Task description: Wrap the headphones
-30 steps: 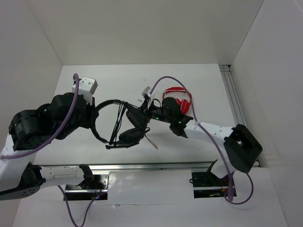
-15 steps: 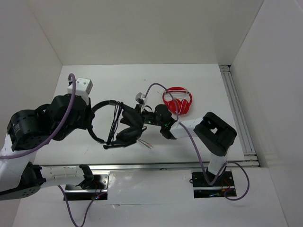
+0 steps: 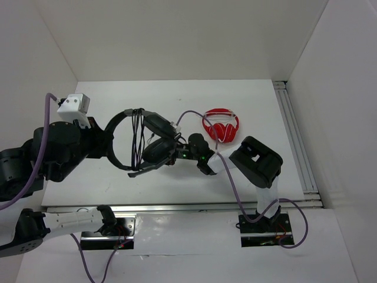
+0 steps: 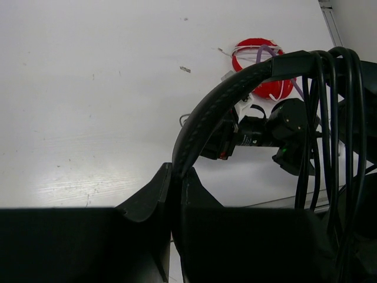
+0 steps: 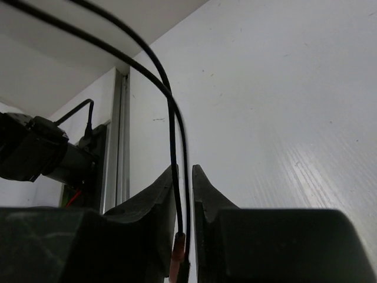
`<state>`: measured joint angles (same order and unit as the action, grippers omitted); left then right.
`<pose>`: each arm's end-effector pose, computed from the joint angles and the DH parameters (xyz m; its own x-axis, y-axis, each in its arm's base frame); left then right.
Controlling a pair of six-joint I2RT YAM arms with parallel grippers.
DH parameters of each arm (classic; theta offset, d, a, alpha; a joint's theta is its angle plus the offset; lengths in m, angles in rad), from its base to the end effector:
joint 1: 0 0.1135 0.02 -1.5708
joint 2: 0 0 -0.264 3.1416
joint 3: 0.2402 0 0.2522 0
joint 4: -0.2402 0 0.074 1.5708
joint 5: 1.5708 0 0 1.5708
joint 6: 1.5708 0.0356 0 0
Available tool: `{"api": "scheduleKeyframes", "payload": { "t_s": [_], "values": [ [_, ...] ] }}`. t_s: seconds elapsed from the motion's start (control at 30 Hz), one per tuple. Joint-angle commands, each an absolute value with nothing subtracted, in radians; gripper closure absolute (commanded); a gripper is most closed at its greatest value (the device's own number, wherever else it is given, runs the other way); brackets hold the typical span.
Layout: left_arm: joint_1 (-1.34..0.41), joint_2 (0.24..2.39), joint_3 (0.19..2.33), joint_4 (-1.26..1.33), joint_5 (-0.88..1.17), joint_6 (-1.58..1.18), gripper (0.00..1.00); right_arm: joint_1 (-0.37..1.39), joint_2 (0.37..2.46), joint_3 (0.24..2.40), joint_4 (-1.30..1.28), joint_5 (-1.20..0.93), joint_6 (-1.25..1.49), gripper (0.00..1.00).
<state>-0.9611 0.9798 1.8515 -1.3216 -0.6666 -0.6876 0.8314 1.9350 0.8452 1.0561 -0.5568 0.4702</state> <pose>0.0618 -0.0501 0.5145 -0.3990 -0.2998 -0.8665 0.0935 0.9268 -0.3637 0.2453 0.2969 0.1673 -0.4657 0.0602 -0.8829 -0.8662 0.1734 0.4687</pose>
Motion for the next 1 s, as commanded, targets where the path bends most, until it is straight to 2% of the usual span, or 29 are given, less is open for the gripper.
{"api": "scheduleKeyframes", "payload": {
  "t_s": [0.0, 0.17, 0.37, 0.43, 0.53, 0.57, 0.7, 0.8, 0.97],
  "values": [
    [-0.965, 0.985, 1.881, -1.233, -0.719, -0.738, 1.0, 0.834, 1.944, 0.857, 1.045, -0.548, 0.448, 0.77],
    [-0.956, 0.985, 1.881, -1.243, -0.73, -0.738, 1.0, 0.834, 1.944, 0.801, 1.071, -0.548, 0.448, 0.74],
    [-0.946, 0.985, 1.881, -1.243, -0.741, -0.738, 1.0, 0.834, 1.934, 0.765, 1.054, -0.548, 0.43, 0.76],
    [-0.936, 0.994, 1.881, -1.252, -0.741, -0.738, 1.0, 0.834, 1.925, 0.765, 1.032, -0.548, 0.411, 0.73],
    [-0.927, 0.994, 1.881, -1.252, -0.741, -0.738, 1.0, 0.834, 1.905, 0.746, 1.032, -0.523, 0.4, 0.85],
    [-0.917, 0.994, 1.881, -1.252, -0.741, -0.738, 1.0, 0.834, 1.905, 0.735, 1.032, -0.523, 0.4, 0.95],
    [-0.908, 0.994, 1.87, -1.252, -0.75, -0.738, 1.0, 0.844, 1.873, 0.724, 1.023, -0.485, 0.382, 0.99],
    [-0.896, 0.994, 1.852, -1.272, -0.787, -0.77, 1.0, 0.88, 1.841, 0.724, 0.965, -0.404, 0.344, 1.0],
    [-0.83, 1.025, 1.784, -1.282, -0.919, -0.853, 1.0, 1.044, 1.74, 0.704, 0.818, -0.053, 0.301, 1.0]
  ]
}}
